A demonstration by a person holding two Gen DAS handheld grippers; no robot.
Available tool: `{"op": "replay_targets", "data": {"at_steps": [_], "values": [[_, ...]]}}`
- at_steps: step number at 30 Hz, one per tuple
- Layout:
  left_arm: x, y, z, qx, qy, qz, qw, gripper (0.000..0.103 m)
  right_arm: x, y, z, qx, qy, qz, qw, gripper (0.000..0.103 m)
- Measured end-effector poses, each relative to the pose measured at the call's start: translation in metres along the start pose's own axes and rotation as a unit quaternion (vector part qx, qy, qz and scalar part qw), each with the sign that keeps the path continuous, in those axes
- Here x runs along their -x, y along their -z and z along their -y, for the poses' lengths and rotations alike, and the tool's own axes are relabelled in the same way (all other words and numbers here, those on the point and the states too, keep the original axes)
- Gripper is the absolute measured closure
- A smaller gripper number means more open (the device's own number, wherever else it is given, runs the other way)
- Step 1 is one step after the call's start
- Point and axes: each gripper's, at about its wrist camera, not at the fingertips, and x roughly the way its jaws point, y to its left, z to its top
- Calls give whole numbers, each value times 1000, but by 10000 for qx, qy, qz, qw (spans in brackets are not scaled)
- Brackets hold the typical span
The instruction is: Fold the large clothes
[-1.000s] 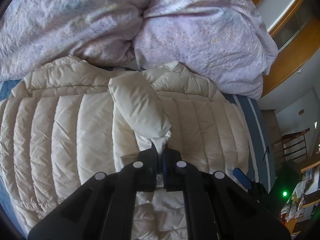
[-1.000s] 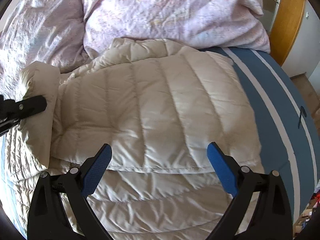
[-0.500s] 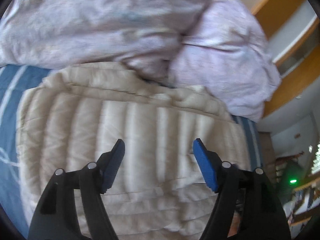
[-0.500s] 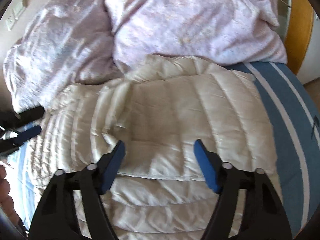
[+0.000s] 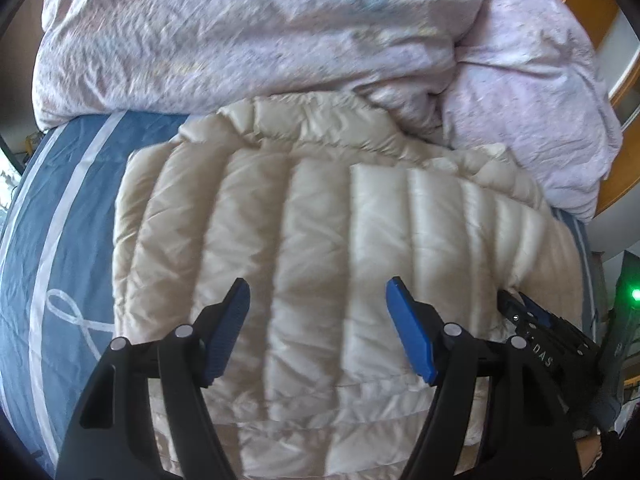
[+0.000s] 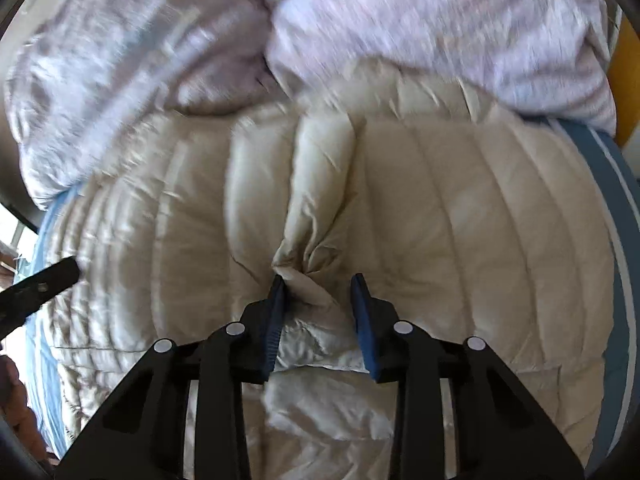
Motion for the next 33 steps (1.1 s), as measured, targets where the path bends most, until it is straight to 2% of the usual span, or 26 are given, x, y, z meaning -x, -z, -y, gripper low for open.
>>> {"op": "replay_targets", "data": {"at_steps": [5,7,8,9,11,14,20,23,27,33], "values": [[-5,5,-11,55,-57,-88,9999,33,-10,1,-7,230,344,-47,9991,68],[-1,7,-15,80,18,-83,9999,32,-8,0,-7,232,297,-80,9993,64],[4,9,-17,72,66,-61,9999,32,-3,0,-4,163,135,-137,9997,55],[10,12,-20,53,106,-35,9999,32,1,0,0,81,-16,-185,9998,40],[25,20,-28,-12,172,25,9998,32,12,0,7,8,-185,-177,9997,26],[41,36,-46,-71,98,65,9999,28,35,3,18,108,-220,-63,9997,26],[62,77,-87,-55,-251,-92,9996,28,64,31,53,269,-174,-474,9984,26],[75,105,-106,104,-105,-239,9996,28,76,52,80,238,-121,-684,9973,26],[94,152,-128,333,188,-440,9983,28,101,89,135,-107,-86,-922,9956,26],[101,201,-127,305,302,-740,9963,28,131,149,212,-641,-59,-1340,9889,26]]}}
